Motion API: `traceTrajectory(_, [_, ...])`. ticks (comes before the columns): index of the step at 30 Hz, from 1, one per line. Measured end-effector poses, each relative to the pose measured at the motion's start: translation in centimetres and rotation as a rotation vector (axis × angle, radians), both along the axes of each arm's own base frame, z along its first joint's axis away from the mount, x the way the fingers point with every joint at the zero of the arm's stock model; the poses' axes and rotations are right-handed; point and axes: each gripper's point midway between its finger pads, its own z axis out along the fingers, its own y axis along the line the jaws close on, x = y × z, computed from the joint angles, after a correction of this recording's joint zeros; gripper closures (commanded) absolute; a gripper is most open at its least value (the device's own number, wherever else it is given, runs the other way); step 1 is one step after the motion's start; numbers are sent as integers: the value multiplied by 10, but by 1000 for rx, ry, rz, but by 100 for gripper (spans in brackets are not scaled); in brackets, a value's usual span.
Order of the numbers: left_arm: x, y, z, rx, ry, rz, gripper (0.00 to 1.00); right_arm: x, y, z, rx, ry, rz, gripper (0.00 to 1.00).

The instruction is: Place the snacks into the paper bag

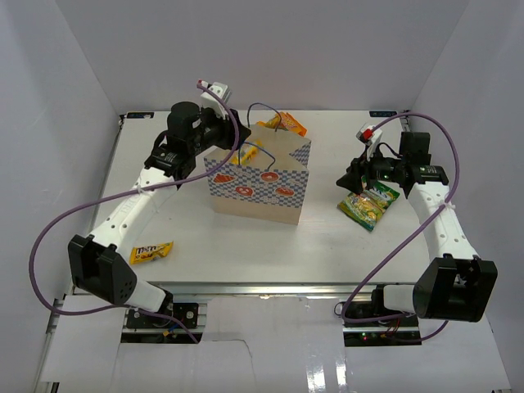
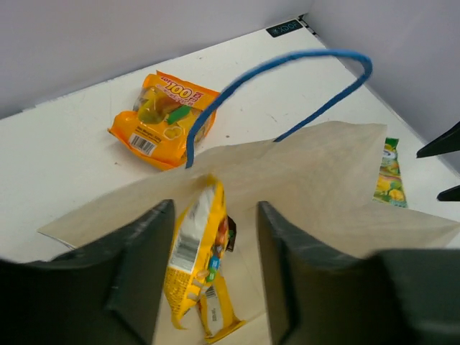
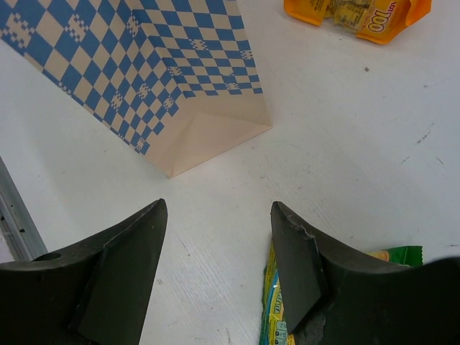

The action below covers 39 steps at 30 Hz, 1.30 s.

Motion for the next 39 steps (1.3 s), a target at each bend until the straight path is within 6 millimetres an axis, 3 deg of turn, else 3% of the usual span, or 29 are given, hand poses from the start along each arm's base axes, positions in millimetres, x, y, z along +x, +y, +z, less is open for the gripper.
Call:
traceTrajectory(7, [-7,-3,10,-20,-11,-5,22,2,-1,-4,15,45,-33,34])
traceTrajectory(12, [-18,3,32,-53,-46,9,18,22,-3,-20,68,169,-139,34])
traceTrajectory(16, [-39,22,69,-101,-122,65,10,65,-9,-38,113,308,-283,31])
traceTrajectory(20, [-79,58,96,-161,-202,161,3,118,-8,-56,180,422,-376,27])
traceTrajectory(22, [-101,78,100,-196,-228,219,2,140,-4,-67,217,469,-393,25])
traceTrajectory(25, [-126,104,88,-248,-214,311,2,167,3,-84,266,534,-405,21])
traceTrajectory(27, [-137,117,69,-278,-173,368,2,186,11,-94,304,568,-403,20])
traceTrajectory(28, [-139,122,56,-293,-141,393,2,196,16,-96,325,575,-398,8])
traceTrajectory(29, [-141,125,42,-302,-107,416,2,204,21,-98,348,581,-397,4])
traceTrajectory(30, [-144,128,25,-314,-66,438,2,213,26,-100,372,587,-393,4])
traceTrajectory(31, [-145,129,8,-321,-24,458,2,221,32,-100,396,585,-385,10])
traceTrajectory(34, [-151,134,-34,-335,87,508,2,240,52,-99,475,588,-370,10])
traceTrajectory(36, [-154,135,-48,-349,137,532,2,252,64,-99,517,583,-360,10])
traceTrajectory(39, [-156,136,-53,-378,170,553,2,269,82,-101,559,564,-348,10])
